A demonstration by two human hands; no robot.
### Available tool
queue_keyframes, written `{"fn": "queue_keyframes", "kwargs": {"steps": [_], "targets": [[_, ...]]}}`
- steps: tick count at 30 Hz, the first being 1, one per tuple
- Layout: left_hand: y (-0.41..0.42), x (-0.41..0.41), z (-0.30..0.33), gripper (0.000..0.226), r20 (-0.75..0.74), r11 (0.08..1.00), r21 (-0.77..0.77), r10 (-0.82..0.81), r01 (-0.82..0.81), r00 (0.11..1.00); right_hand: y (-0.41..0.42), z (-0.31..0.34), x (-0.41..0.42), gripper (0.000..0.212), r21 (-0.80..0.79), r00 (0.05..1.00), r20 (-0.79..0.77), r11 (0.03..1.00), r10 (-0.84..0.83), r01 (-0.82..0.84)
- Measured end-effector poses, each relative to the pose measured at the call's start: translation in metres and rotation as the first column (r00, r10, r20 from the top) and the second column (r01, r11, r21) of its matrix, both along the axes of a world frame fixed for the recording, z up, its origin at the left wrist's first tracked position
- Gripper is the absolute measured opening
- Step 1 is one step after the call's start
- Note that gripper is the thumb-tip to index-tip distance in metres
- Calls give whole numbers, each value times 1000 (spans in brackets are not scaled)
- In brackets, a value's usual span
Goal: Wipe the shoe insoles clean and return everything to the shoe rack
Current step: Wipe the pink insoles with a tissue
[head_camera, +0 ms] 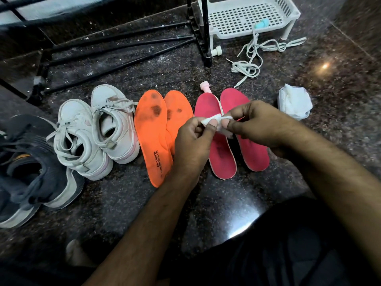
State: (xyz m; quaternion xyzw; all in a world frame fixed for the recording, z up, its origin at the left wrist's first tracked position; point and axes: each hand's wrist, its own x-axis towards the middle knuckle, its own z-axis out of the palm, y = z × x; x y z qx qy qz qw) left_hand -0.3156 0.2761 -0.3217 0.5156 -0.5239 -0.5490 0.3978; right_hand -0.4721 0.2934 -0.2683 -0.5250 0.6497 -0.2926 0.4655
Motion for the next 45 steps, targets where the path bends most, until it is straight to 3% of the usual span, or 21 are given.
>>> {"fn": "queue_keyframes", "kwargs": {"steps": [4, 7, 11, 14, 17, 21, 26, 30, 36, 43, 45], "targets": [[-1, 1, -2, 19, 62, 999, -20, -30, 31, 998, 0, 3, -2, 15, -63, 1000, -11, 998, -6, 5], [-1, 3, -4, 10, 102, 1000, -13, -24, 25, 995, 3, 8, -1, 15, -6, 997, 72, 1000, 27, -27], [-2, 5, 0, 17, 114, 999, -16, 34, -33, 993, 5, 12, -3, 14, 33, 991, 125, 998, 50, -54], [-2, 5, 5, 17, 145, 998, -54, -11, 19, 989, 3, 9, -5, 17, -48, 998, 68, 999, 12, -8], [-2, 5, 6, 15, 225, 982, -129, -104, 136, 969, 1, 8, -5, 35, -146, 998, -50, 989, -34, 26], [8, -2, 16, 19, -30, 964, 72, -253, 254, 967, -4, 6, -6, 38, -193, 990, -41, 973, -137, 126], [11, -3, 23, 37, -285, 925, 176, -279, 336, 917, -5, -4, -3, 29, -78, 992, -70, 992, -108, 102], [10, -1, 24, 42, -308, 932, 214, -221, 293, 926, -7, -3, -3, 13, -42, 996, -30, 995, -89, 88], [7, 0, 27, 31, -437, 909, 250, -202, 334, 876, -7, 1, -3, 10, -23, 993, -50, 994, -103, 102], [7, 1, 19, 15, -326, 964, 115, -191, 239, 926, -6, -5, -5, 9, 19, 997, -58, 998, -54, 56], [8, 2, 19, 12, -316, 968, 107, -183, 227, 931, -6, -9, -5, 8, -32, 992, -116, 998, -55, 51]]}}
